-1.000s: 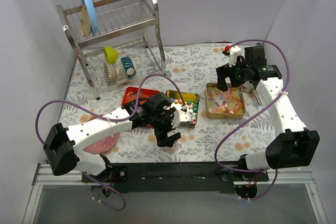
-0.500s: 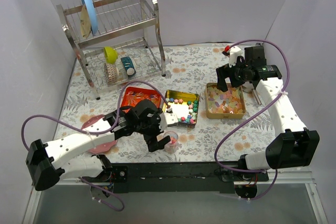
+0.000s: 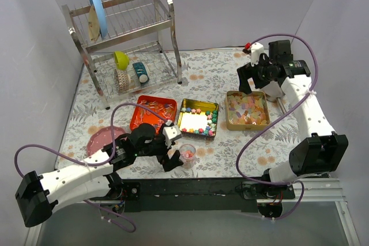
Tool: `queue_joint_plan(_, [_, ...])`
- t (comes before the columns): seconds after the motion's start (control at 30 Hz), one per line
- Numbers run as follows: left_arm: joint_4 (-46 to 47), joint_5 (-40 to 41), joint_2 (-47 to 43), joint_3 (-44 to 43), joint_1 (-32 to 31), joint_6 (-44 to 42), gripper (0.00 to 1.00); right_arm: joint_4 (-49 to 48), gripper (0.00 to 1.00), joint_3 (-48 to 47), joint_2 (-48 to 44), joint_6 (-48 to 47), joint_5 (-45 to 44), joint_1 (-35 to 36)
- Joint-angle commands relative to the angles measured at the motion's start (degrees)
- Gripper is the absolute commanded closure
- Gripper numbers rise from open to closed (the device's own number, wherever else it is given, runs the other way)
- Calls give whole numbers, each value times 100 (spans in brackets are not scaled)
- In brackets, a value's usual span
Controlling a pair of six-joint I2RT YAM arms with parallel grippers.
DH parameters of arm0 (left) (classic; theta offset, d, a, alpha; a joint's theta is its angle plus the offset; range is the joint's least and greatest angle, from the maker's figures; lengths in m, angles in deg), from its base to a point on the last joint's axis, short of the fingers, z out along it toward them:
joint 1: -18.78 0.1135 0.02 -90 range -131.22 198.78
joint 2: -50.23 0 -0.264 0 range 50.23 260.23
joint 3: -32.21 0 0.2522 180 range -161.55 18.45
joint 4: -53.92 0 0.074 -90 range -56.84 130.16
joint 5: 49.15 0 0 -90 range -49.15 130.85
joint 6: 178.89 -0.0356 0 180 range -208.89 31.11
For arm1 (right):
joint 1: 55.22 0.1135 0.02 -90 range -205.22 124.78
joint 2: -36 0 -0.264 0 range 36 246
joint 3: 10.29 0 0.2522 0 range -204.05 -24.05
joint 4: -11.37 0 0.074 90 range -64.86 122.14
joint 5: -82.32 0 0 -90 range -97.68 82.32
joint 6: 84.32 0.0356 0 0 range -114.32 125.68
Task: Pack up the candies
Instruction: Pick up the packing bottle from the center of the board.
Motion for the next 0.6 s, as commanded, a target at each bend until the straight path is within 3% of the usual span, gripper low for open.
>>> queue_joint_plan(0.0, [1156, -31, 160, 356, -8, 347, 2, 432, 2, -562, 273, -166, 14, 25])
queue_joint_plan(0.13, [1509, 145, 397, 542, -69, 506, 2, 530, 2, -782, 423, -228, -39, 25])
queue_joint_plan(0.37, [2975, 655, 1214, 804, -280, 621, 2, 556, 2, -687, 362, -342, 294, 33])
queue_joint_plan(0.57, [4504, 708, 1996, 1183, -403, 182, 2, 627, 2, -589, 423, -342, 523, 25])
